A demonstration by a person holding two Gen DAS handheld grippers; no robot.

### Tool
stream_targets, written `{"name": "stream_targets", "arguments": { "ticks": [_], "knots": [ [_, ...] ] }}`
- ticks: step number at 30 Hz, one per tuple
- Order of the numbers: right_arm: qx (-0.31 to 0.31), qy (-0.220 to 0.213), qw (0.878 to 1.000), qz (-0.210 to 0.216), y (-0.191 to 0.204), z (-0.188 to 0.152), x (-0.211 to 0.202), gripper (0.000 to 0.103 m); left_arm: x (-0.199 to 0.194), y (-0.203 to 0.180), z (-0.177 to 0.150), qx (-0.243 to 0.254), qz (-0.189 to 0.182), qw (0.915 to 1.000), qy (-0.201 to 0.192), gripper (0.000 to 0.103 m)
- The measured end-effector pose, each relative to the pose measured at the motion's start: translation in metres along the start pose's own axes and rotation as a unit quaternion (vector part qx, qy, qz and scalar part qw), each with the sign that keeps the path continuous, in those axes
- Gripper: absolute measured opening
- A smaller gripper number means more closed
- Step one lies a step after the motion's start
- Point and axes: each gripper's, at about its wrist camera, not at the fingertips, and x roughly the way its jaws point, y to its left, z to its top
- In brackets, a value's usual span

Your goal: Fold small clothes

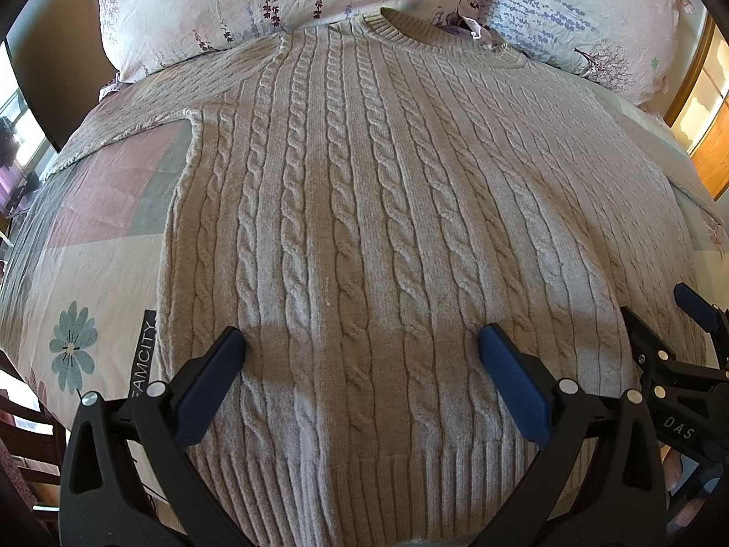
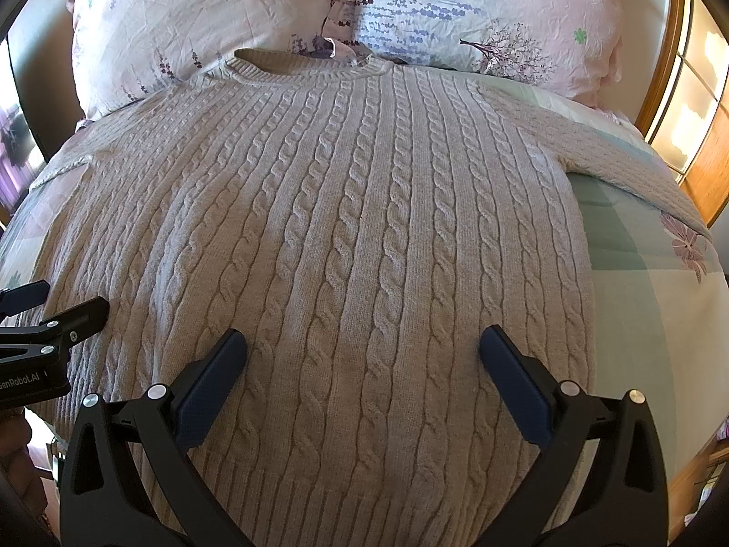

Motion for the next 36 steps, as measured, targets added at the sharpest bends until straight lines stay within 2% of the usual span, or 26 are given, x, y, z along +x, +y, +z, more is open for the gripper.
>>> {"name": "stream_targets", "arguments": {
  "ticks": [3,5,8,9,11,12,14,15,17,18,20,23,25,30,32,34,35,36],
  "knots": [
    [-0.002,0.001,1.000,0.001,0.001,-0.002,0.000,0.102,0.000,0.000,0.000,0.001,0.000,1.0000,0.000,0.101],
    [-0.014,-0.013,1.000,0.012,-0.001,-0.003,0.001,0.102,-0.003,0.000,0.000,0.005,-0.001,1.0000,-0.006,0.101],
    [-0.043,-0.010,0.997,0.065,-0.015,-0.002,-0.004,0.102,-0.004,0.000,-0.005,0.016,-0.007,0.9993,-0.033,0.101],
    [-0.025,-0.020,0.997,0.073,-0.034,0.004,-0.010,0.102,-0.005,0.000,-0.005,0.031,-0.010,0.9987,-0.040,0.101],
    [0.036,-0.067,0.996,0.047,-0.083,0.020,-0.029,0.102,-0.004,0.004,-0.001,0.036,-0.021,0.9985,-0.037,0.101],
    [0.074,-0.093,0.993,0.026,-0.115,0.028,-0.038,0.102,-0.007,0.015,0.005,0.021,-0.028,0.9984,-0.043,0.101],
    [0.178,-0.131,0.975,-0.023,-0.194,0.041,-0.051,0.102,-0.010,0.042,0.020,-0.013,-0.015,0.9977,-0.065,0.101],
    [0.240,-0.138,0.960,-0.043,-0.242,0.044,-0.052,0.100,-0.012,0.058,0.030,-0.032,-0.004,0.9969,-0.071,0.101],
    [0.331,-0.133,0.932,-0.063,-0.315,0.045,-0.046,0.071,-0.016,0.089,0.046,-0.070,-0.008,0.9933,-0.091,0.101],
    [0.372,-0.125,0.917,-0.073,-0.349,0.043,-0.040,0.066,-0.017,0.110,0.054,-0.093,-0.019,0.9892,-0.111,0.101],
    [0.452,-0.103,0.882,-0.081,-0.412,0.033,-0.024,0.045,-0.015,0.138,0.064,-0.127,-0.022,0.9824,-0.135,0.101],
    [0.538,-0.080,0.837,-0.056,-0.464,0.012,-0.005,0.035,-0.005,0.179,0.077,-0.173,-0.006,0.9726,-0.155,0.101],
    [0.559,-0.073,0.824,-0.060,-0.478,0.004,0.001,0.029,0.001,0.204,0.082,-0.190,-0.014,0.9677,-0.165,0.101],
    [0.550,-0.086,0.826,-0.089,-0.486,0.008,0.005,0.022,0.011,0.235,0.094,-0.200,0.016,0.9642,-0.173,0.101],
    [0.550,-0.083,0.826,-0.096,-0.488,0.011,0.009,0.010,0.014,0.246,0.095,-0.213,0.022,0.9615,-0.172,0.101],
    [0.545,-0.090,0.827,-0.110,-0.481,0.025,0.014,0.008,0.017,0.262,0.096,-0.232,0.018,0.9570,-0.173,0.101],
    [0.521,-0.117,0.837,-0.117,-0.466,0.036,0.006,0.008,0.016,0.268,0.094,-0.238,0.016,0.9552,-0.175,0.101],
    [0.483,-0.144,0.856,-0.116,-0.442,0.052,-0.004,0.008,0.016,0.276,0.093,-0.248,0.008,0.9523,-0.178,0.101]
  ]
}}
